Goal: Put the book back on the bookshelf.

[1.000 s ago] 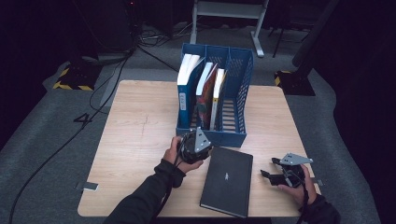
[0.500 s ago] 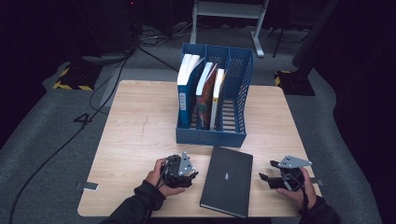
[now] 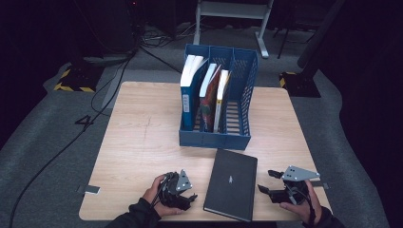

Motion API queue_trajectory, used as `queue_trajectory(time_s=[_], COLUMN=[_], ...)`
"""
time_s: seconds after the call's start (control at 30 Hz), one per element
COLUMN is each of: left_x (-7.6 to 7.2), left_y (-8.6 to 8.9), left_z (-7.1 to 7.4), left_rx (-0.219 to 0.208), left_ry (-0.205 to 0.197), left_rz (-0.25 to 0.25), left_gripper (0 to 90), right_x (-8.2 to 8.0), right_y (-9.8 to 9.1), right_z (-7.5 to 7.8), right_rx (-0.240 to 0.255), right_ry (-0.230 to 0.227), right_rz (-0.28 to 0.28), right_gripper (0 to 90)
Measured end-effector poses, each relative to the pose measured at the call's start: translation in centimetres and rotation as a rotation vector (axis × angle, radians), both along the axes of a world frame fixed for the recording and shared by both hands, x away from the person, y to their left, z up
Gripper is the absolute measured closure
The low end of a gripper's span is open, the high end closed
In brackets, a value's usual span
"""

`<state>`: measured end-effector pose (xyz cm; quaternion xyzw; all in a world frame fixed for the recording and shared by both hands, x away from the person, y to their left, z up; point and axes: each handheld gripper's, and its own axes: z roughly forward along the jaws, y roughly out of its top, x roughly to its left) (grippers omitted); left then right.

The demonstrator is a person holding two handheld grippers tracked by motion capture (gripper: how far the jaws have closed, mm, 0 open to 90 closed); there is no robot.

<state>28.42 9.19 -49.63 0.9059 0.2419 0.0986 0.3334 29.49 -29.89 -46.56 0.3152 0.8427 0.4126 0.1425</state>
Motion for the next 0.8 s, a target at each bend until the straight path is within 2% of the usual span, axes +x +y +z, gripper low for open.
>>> queue_trajectory(time_s=[0.1, 0.2, 0.27, 0.4, 0.53, 0.57, 0.63, 0.67, 0.7, 0.8], left_x=[-0.3, -0.2, -0.2, -0.2, 0.0, 0.0, 0.0, 0.0, 0.0, -0.1], left_y=[0.1, 0.4, 0.4, 0.3, -0.1, -0.3, -0.6, -0.6, -0.6, -0.6], left_z=[-0.3, -0.8, -0.8, -0.8, -0.4, -0.2, 0.0, 0.2, 0.4, 1.4], left_rx=[-0.03, -0.07, -0.068, -0.066, -0.032, -0.029, -0.028, -0.042, -0.076, -0.15], left_ry=[0.019, -0.001, -0.003, -0.003, 0.025, 0.032, 0.047, 0.062, 0.075, 0.09], left_rz=[-0.023, -0.057, -0.059, -0.062, -0.064, -0.07, -0.072, -0.079, -0.084, -0.085], left_gripper=[27.0, 21.0, 20.9, 20.4, 20.6, 23.0, 23.9, 24.2, 24.5, 23.6], right_x=[-0.4, -0.5, -0.5, -0.4, -0.1, 0.1, 0.5, 0.6, 0.6, 0.8], right_y=[0.6, 0.9, 1.1, 1.5, 1.7, 1.7, 1.6, 1.6, 1.6, 1.5], right_z=[0.1, 0.2, 0.2, -0.2, -1.0, -1.3, -1.5, -1.5, -1.6, -1.7], right_rx=[0.012, 0.05, 0.063, 0.049, 0.038, 0.039, 0.058, 0.058, 0.057, 0.063], right_ry=[0.011, 0.008, 0.021, 0.049, 0.078, 0.084, 0.102, 0.102, 0.102, 0.11], right_rz=[0.017, 0.029, 0.035, 0.029, 0.034, 0.037, 0.042, 0.045, 0.049, 0.054], right_gripper=[27.2, 27.6, 26.9, 23.7, 22.0, 19.7, 16.6, 15.9, 15.5, 14.6])
